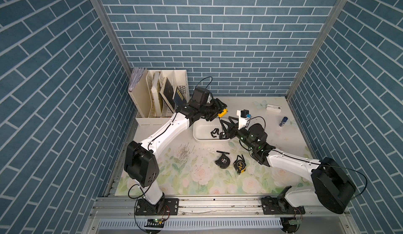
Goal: Take the tape measure out of the storage box
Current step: Place the tape measure at the center of the board.
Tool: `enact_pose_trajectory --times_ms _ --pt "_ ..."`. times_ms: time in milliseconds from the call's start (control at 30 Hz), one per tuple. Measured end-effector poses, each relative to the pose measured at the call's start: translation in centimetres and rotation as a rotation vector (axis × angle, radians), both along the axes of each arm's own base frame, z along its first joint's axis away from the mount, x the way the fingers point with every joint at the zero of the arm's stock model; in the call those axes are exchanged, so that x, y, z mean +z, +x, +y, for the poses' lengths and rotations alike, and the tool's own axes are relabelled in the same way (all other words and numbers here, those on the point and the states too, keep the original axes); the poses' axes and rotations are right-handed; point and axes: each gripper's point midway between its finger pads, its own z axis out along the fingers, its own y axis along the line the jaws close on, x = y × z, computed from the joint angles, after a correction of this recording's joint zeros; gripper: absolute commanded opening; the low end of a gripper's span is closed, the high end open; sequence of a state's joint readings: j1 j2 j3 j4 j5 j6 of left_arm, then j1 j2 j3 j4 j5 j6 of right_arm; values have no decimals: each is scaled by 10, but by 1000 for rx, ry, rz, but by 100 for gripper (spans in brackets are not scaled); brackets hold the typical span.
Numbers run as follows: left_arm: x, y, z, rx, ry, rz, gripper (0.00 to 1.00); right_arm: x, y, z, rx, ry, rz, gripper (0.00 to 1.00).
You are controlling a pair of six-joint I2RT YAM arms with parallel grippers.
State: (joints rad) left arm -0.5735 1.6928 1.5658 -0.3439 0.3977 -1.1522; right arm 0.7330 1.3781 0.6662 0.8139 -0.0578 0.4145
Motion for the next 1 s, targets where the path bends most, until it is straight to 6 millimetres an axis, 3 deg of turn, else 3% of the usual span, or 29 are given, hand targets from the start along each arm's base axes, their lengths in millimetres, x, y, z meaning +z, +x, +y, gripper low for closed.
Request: enact_pose_trajectory --times_ms 400,667,1000 --pt "-10 -7 -4 16 -93 72 25 24 9 9 3 52 -58 62" --pt "-20 -14 -6 26 -159 126 25 17 14 14 4 45 -51 60" --pt "-11 -15 -9 38 -250 136 27 16 27 24 0 49 -58 49"
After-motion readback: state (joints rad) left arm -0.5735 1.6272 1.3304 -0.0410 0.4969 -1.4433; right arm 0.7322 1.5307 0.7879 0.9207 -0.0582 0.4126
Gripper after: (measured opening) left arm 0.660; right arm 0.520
